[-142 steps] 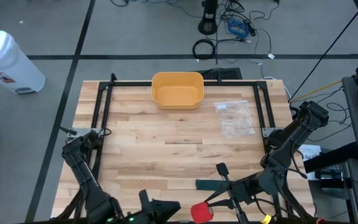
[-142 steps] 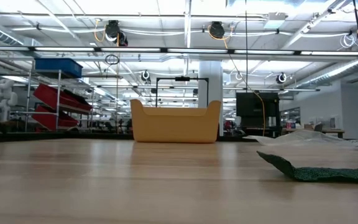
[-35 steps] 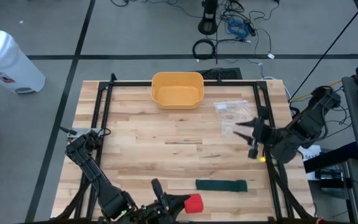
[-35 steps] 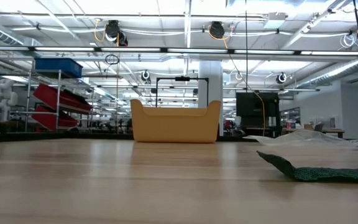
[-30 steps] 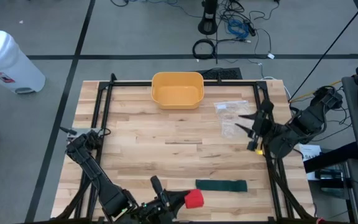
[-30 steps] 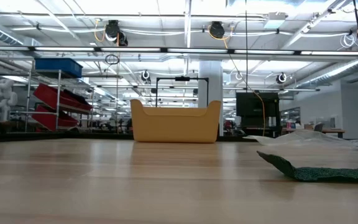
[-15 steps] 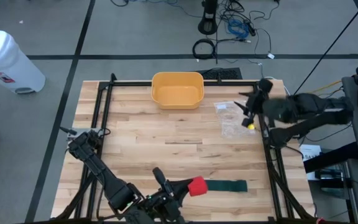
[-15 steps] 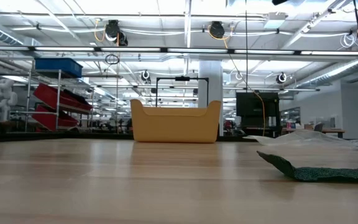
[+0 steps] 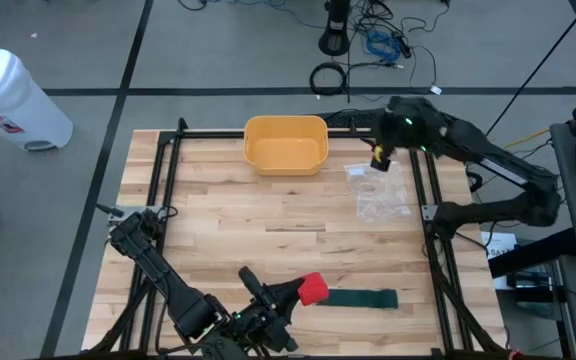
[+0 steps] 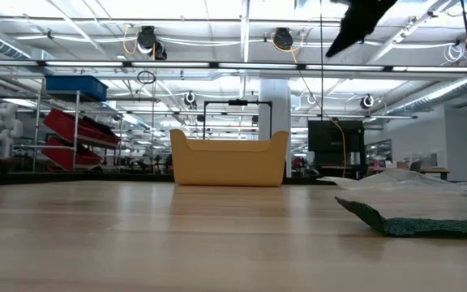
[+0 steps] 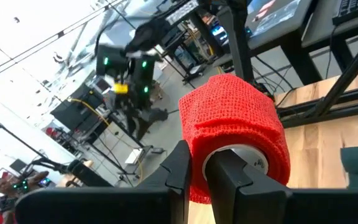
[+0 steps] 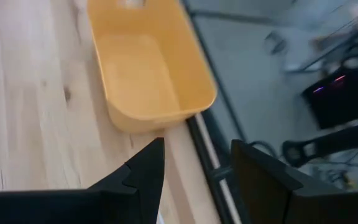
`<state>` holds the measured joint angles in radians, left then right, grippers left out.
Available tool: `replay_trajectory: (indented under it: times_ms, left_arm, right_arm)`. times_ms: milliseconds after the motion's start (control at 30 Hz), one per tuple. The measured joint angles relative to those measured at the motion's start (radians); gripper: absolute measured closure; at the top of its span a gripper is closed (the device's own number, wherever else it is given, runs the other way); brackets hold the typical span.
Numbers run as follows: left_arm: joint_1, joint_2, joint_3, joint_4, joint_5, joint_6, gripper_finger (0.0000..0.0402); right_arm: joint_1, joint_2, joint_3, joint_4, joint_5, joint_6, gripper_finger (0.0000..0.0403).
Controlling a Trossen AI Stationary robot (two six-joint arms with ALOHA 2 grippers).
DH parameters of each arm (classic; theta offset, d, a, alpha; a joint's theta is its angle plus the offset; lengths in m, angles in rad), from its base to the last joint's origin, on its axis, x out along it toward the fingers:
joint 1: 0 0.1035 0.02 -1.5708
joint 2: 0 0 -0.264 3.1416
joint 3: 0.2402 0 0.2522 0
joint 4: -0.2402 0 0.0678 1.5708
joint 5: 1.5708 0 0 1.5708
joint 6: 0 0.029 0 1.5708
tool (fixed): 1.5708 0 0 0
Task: Roll bandage
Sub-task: Roll the red bandage
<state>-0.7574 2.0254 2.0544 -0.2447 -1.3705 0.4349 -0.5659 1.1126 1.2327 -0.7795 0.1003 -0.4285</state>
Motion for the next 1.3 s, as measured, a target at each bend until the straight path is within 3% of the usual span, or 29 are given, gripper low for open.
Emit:
replay_trajectory:
  times_ms: [133,300,500,667,867,1133,1300]
  left_arm:
    - [0.004,-0.008,0.000,-0.011,-0.009,0.019,0.0361]
    - [0.003,-0.045,0.000,-0.011,-0.026,0.050,0.0361]
    - [0.017,-0.113,0.000,-0.078,0.048,0.045,0.0361]
    - [0.039,-0.148,0.000,-0.207,0.058,-0.013,0.0361]
    - [0.077,-0.170,0.000,-0.543,0.067,-0.304,0.0361]
    - [0.142,-0.158,0.000,-1.109,0.287,-0.932,0.0361]
    - [0.147,-0.143,-0.100,-1.169,0.328,-1.107,0.0361]
  right_arm:
    - [-0.107,0.122,0.000,-0.013,-0.139,-0.106,0.0231]
    - [-0.196,0.280,0.000,-0.062,-0.222,-0.177,0.0231]
    - [-0.259,0.455,0.000,-0.081,-0.384,-0.278,0.0231]
    - [-0.266,0.586,0.000,-0.075,-0.386,-0.350,0.0231]
    - [-0.267,0.713,-0.001,-0.044,-0.316,-0.337,0.0220]
    - [-0.257,0.745,-0.001,-0.031,-0.311,-0.224,0.0196]
    - [-0.240,0.740,-0.001,-0.031,-0.311,-0.194,0.0198]
